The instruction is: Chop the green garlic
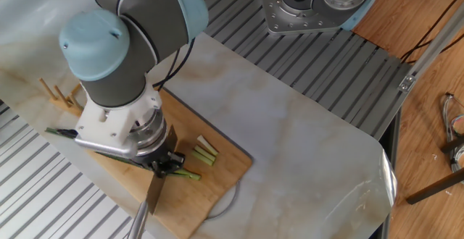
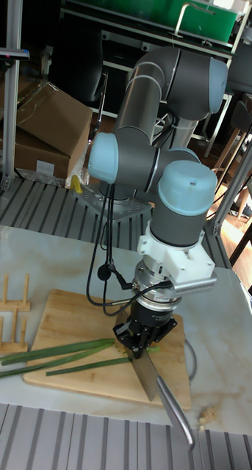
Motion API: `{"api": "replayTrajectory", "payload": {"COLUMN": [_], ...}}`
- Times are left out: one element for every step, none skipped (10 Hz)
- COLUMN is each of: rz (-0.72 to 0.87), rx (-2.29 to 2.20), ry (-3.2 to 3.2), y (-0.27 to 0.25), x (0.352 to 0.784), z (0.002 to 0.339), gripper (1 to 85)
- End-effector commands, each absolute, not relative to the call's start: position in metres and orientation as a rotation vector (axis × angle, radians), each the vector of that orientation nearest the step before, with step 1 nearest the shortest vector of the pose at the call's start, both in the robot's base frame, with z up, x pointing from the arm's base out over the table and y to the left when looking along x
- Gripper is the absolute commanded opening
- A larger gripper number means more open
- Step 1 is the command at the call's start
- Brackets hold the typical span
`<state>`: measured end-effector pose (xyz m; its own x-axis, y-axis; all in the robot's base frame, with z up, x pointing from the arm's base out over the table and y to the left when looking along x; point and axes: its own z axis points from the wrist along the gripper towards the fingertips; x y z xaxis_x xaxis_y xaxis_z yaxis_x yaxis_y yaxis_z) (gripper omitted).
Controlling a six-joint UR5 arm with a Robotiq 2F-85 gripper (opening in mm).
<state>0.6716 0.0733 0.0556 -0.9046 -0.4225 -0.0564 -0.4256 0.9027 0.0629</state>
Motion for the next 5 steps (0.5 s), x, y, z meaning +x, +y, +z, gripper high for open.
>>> {"api": "replayTrajectory", "payload": {"rz": [0.155,0.153,0.146,0.151,0.164], "rx": [-0.764,-0.800,-0.814,-0.802,-0.783], "ry": [3.017,3.010,3.008,2.994,2.990], "y": [0.063,0.059,0.060,0.066,0.071], "x": [0.661,0.660,0.660,0.663,0.664], "z": [0.069,0.071,0.069,0.062,0.059], "gripper": [1.3,1.3,1.3,1.3,1.3]}}
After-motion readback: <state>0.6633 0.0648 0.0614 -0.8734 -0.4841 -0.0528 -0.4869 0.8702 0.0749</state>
